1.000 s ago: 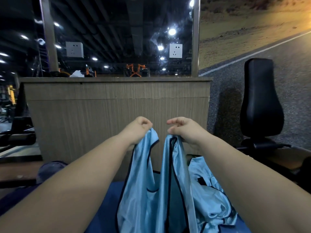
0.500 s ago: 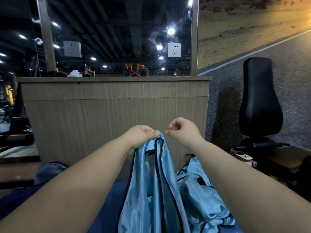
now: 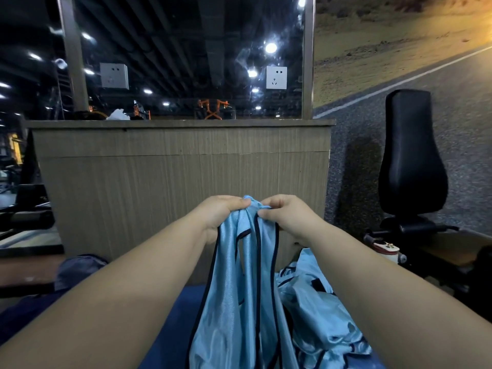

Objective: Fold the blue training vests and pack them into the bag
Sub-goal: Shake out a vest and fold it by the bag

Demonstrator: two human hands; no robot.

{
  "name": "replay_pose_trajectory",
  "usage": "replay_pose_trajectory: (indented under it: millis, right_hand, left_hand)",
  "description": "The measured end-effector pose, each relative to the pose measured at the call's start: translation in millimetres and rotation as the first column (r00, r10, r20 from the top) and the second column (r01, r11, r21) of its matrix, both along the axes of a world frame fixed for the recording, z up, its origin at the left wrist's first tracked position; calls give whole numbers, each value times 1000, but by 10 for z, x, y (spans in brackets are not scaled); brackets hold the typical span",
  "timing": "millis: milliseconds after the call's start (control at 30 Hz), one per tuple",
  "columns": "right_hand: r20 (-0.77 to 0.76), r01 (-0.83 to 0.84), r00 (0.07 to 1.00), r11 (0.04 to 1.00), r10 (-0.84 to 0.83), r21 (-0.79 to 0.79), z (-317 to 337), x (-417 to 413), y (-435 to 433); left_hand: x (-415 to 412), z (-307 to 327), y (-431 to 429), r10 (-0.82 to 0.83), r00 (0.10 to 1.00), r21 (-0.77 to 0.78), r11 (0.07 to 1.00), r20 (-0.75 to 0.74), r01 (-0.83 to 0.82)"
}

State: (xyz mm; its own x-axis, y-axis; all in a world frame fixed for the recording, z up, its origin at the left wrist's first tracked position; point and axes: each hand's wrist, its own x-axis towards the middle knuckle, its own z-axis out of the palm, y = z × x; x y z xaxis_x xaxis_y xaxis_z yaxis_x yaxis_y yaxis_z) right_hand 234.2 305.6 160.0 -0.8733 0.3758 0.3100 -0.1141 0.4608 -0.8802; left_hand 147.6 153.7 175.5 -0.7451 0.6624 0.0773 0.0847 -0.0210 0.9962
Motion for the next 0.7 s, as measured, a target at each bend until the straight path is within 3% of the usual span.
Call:
replay_pose_trajectory:
  millis: [100,233,467,700]
  right_hand:
    - [-63,58,996,998,-55,34,59,24,29]
    - [-116,67,991,998,-68,-12,83,24,56]
    - [-103,6,995,999,-10,-38,90,5,33]
    - [-97,99,991,995,-97,11,104,28,54]
  left_hand:
    - [-63,-26,-13,39,999,-7,999,28,-39]
    - [-117,-73,-3,138,982,-75,986,-127,-149]
    - [-96,-93,-33,-140,946,-224,972,-292,75]
    - [-160,-115,-78,28,930,-153,984,-365,-89]
